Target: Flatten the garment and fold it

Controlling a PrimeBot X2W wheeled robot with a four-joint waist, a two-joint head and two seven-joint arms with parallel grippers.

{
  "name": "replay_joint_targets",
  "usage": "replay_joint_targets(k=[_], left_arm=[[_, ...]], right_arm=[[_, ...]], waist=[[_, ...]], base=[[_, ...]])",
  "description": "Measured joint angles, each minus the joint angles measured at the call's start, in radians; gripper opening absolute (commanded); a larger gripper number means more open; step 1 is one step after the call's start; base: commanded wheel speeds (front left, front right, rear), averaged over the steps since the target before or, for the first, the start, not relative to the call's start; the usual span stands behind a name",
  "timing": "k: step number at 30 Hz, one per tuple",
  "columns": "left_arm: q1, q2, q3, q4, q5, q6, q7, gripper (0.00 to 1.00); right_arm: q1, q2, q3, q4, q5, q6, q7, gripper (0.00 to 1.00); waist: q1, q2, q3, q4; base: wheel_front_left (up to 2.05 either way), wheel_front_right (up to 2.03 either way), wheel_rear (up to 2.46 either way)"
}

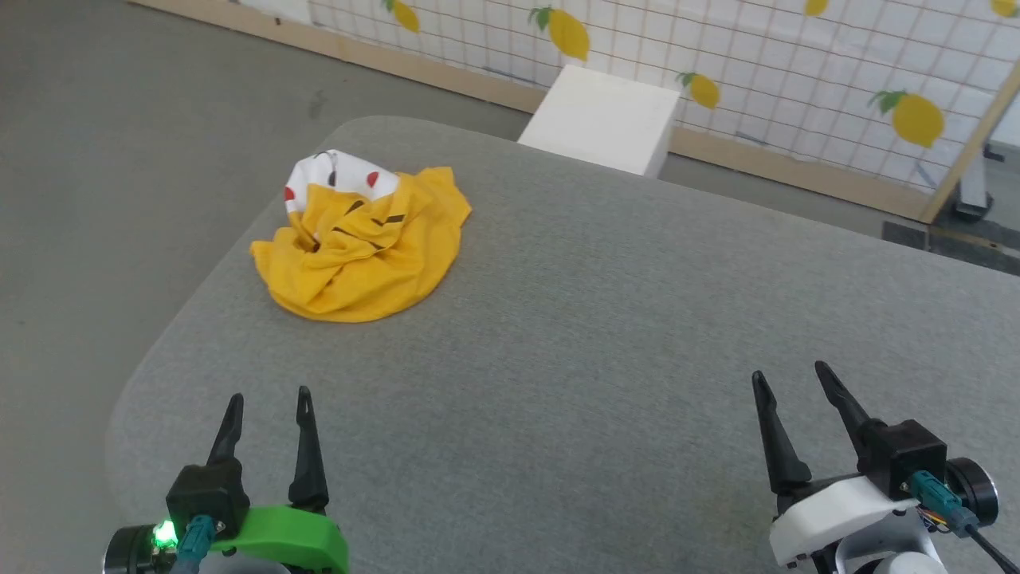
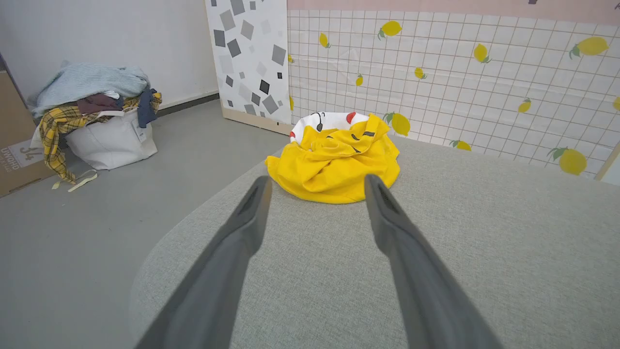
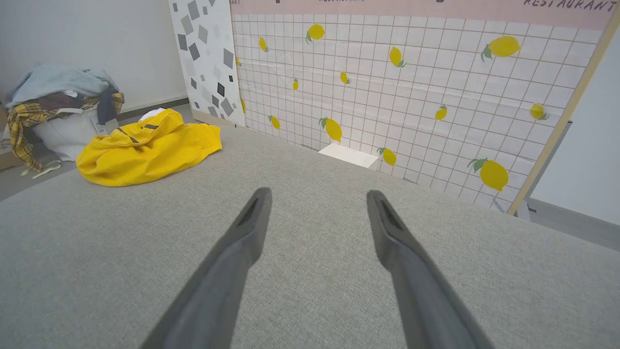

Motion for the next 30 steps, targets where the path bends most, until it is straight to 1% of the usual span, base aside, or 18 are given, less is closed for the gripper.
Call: replay_joint_targets(k=[8,30], left_arm=[[0.01,0.0,0.005,0.0,-0.008,0.004,-0.015,1.0],[0.03,0.0,-0.004,-0.003,-0.03,0.03,-0.062,1.0]], right_arm=[[-0.001,0.0,0.002,0.014,0.001,0.0,-0.017,1.0],[-0.016,0.0,0.0,0.045,0.001,0.0,-0.062,1.0]], waist=[[0.0,0.0,-0.002,0.054],[0.0,0.0,-0.003,0.157]], base=[[0.0,0.0,0.0],[0.0,0.0,0.0]])
